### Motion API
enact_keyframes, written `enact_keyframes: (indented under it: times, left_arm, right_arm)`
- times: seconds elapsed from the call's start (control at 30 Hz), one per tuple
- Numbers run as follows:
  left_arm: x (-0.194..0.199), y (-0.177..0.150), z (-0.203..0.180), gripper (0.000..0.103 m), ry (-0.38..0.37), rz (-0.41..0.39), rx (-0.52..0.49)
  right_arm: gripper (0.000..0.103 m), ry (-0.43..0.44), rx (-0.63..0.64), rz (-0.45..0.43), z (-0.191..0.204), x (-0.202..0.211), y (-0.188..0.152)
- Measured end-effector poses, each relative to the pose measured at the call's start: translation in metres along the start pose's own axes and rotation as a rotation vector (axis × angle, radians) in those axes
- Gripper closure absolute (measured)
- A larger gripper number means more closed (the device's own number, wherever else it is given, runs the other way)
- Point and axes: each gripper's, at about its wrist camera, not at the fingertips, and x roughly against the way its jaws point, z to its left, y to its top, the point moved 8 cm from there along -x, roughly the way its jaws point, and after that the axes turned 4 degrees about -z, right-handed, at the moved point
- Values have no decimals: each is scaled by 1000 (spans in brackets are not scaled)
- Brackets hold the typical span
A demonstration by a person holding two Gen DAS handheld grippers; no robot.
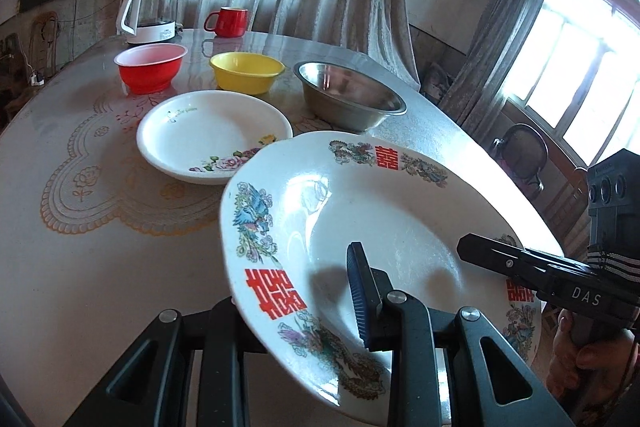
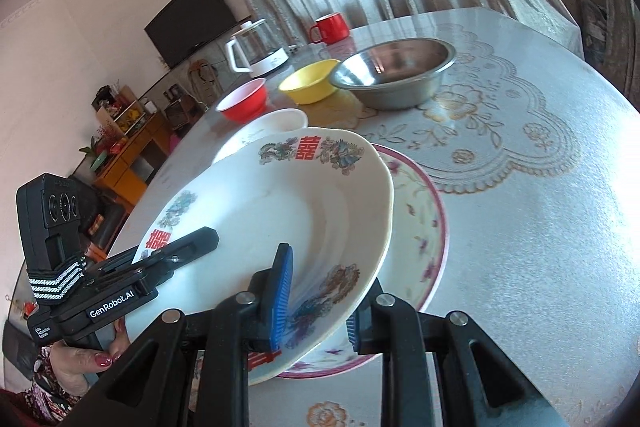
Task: Organize plates and bowls
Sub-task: 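Carry the plate with the right gripper onto the pink-rimmed floral plate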
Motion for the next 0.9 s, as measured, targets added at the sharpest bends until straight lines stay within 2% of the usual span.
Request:
enact_keyframes:
  times: [0.43, 0.77, 0.9]
  left_arm:
    - [-22, -7, -2, 73, 10, 59, 8]
    - [-25, -5, 0, 73, 40, 58, -3]
    - [-25, -5, 0, 69, 65, 52, -12]
  right_arm:
    - [80, -26, -43, 30, -27, -8, -6]
    - [80, -42, -55, 63, -31, -15, -7]
    - [79, -58, -60, 78, -30, -16, -7]
